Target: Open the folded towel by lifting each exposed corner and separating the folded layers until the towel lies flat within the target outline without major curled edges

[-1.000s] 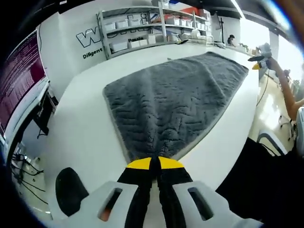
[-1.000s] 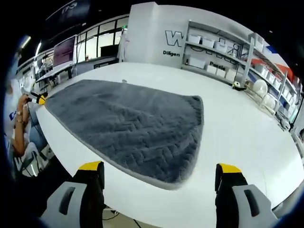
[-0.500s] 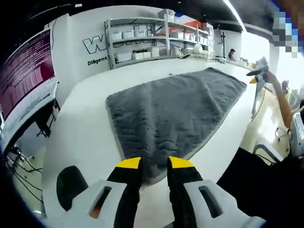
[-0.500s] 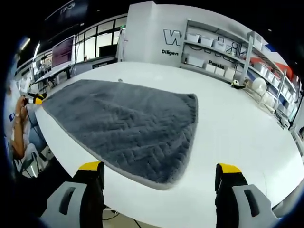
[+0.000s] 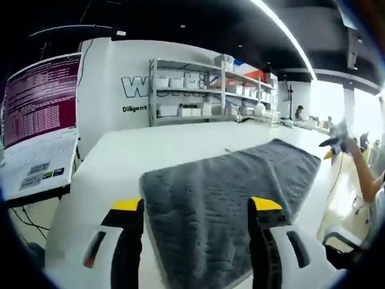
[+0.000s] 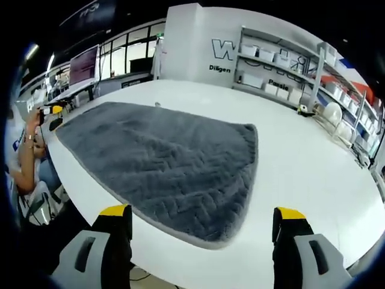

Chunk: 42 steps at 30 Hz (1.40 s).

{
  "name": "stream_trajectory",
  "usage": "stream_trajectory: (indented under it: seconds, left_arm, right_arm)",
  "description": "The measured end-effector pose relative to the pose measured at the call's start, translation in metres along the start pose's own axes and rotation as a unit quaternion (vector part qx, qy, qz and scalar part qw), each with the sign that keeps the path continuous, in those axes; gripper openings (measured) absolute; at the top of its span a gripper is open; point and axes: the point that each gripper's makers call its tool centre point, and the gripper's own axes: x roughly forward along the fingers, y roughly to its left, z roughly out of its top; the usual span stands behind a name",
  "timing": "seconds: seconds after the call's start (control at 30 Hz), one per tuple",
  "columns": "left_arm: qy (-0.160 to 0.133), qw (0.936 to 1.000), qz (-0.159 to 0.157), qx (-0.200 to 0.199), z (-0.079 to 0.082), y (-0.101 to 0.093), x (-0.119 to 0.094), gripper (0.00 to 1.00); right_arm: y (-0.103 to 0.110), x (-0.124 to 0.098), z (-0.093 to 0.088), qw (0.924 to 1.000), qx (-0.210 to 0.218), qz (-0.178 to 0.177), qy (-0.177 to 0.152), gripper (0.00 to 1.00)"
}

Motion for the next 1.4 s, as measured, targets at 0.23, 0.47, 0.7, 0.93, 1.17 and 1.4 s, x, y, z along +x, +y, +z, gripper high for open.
stream_trajectory:
  seconds: [0.23,0.47,0.7,0.93,1.17,1.4]
  left_arm:
    - [0.003,0.9999,-0.016,0.002,0.010,-0.004,0.034,0.90]
    - [0.009,0.9999,0.001,-0.005,0.026,0.018,0.065,0.73]
    - [0.044,0.9987,0.015,0.024,0.027,0.039,0.097,0.62]
    - [0.058,0.9960,0.033,0.060,0.032,0.054,0.124,0.47]
    - [0.085,0.9909,0.060,0.086,0.023,0.082,0.155,0.28]
    - [0.129,0.9869,0.067,0.070,-0.005,0.101,0.175,0.23]
  right_arm:
    - [0.004,0.004,0.005,1.0000,-0.005,0.006,0.001,0.99]
    - [0.007,0.010,0.010,0.9999,-0.001,0.012,-0.007,0.99]
    - [0.007,0.013,0.011,0.9999,-0.004,0.013,-0.005,0.99]
    - [0.012,0.018,0.014,0.9997,-0.010,0.020,-0.005,0.99]
    - [0.018,0.020,0.017,0.9995,-0.017,0.027,-0.007,0.99]
    - [0.019,0.022,0.015,0.9994,-0.018,0.030,-0.005,0.99]
